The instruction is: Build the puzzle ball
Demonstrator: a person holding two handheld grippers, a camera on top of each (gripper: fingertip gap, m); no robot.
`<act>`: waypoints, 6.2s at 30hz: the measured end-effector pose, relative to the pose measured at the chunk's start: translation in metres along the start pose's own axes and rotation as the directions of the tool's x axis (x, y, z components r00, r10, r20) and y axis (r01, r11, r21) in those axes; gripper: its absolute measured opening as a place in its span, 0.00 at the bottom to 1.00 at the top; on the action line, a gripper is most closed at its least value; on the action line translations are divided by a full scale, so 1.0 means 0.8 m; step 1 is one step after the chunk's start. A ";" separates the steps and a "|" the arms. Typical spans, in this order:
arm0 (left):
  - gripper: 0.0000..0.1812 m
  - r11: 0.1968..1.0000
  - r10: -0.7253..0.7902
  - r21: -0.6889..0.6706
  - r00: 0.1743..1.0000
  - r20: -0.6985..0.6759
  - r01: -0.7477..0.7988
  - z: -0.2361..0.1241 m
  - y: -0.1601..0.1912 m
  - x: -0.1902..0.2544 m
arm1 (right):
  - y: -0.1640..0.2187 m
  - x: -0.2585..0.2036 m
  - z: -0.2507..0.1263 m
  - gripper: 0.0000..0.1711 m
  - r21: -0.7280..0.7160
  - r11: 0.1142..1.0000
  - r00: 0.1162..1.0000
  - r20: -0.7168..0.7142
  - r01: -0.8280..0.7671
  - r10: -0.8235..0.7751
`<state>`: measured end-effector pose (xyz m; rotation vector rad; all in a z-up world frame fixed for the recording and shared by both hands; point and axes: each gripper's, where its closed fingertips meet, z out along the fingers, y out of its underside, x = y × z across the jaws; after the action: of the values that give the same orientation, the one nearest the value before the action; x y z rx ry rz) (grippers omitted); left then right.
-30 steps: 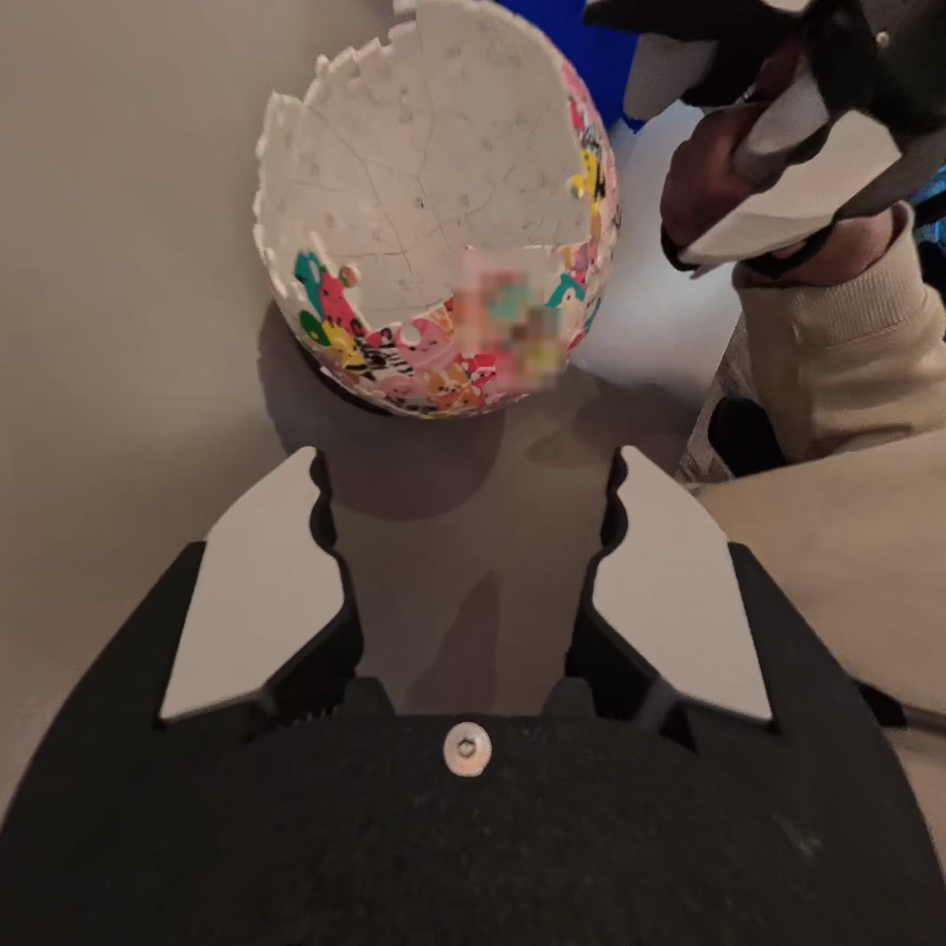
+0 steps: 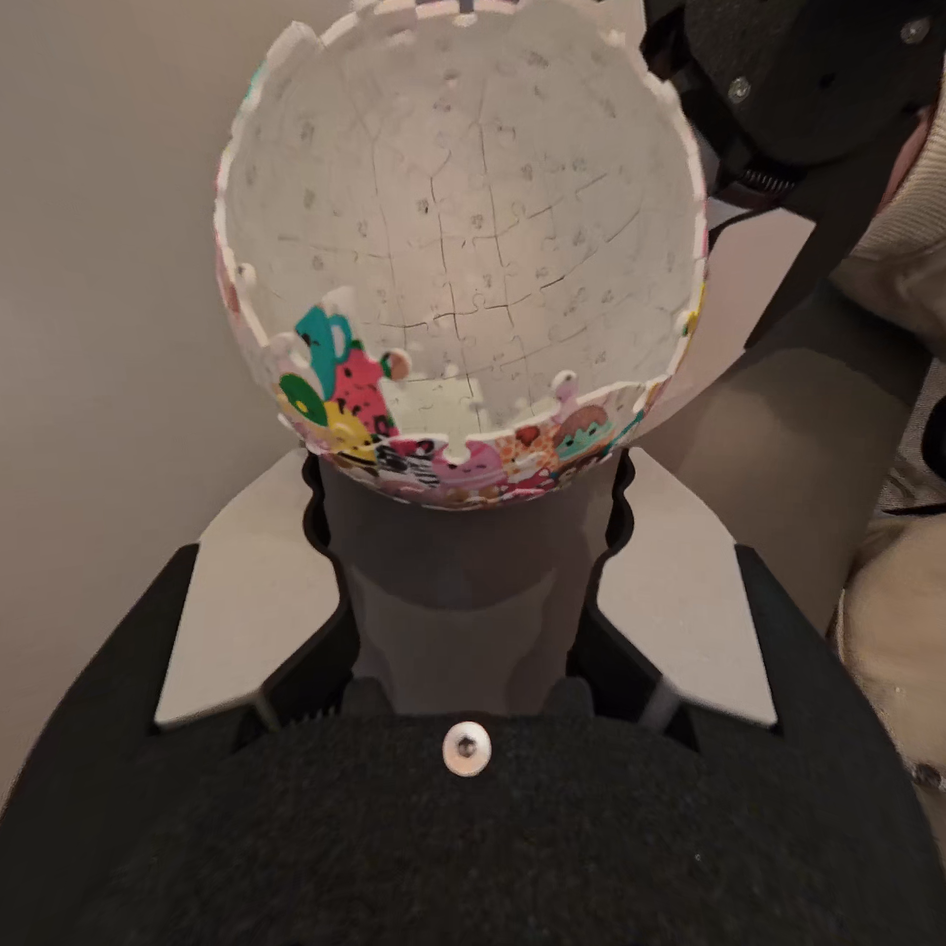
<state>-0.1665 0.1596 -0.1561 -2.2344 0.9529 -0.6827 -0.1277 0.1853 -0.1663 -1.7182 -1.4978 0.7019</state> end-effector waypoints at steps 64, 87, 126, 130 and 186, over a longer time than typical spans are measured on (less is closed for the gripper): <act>0.21 0.884 -0.252 0.426 0.963 0.090 0.192 -0.160 0.067 -0.023 | -0.021 -0.084 -0.062 0.18 0.300 0.886 0.932 0.038 -0.354 0.360; 0.18 0.976 -0.218 0.124 0.849 0.482 0.181 -0.294 0.296 -0.171 | -0.136 -0.204 0.072 0.17 0.263 0.951 0.986 0.059 -0.163 0.153; 0.15 0.993 -0.116 0.054 0.869 0.481 0.103 -0.282 0.234 -0.159 | -0.163 -0.172 0.094 0.17 0.249 0.960 0.977 0.197 -0.126 0.078; 0.24 0.990 -0.137 0.029 0.874 0.466 0.139 -0.308 0.273 -0.154 | -0.157 -0.173 0.093 0.17 0.251 0.956 0.975 0.199 -0.149 0.100; 0.66 0.990 -0.029 -0.144 0.965 -0.262 -0.010 0.006 0.002 -0.011 | -0.002 -0.003 -0.001 0.72 -0.072 0.975 0.923 0.314 -0.211 0.223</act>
<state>-0.1693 0.1666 -0.1628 -2.3126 1.1533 -0.9618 -0.1282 0.1828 -0.1649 -1.8853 -1.5532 1.1221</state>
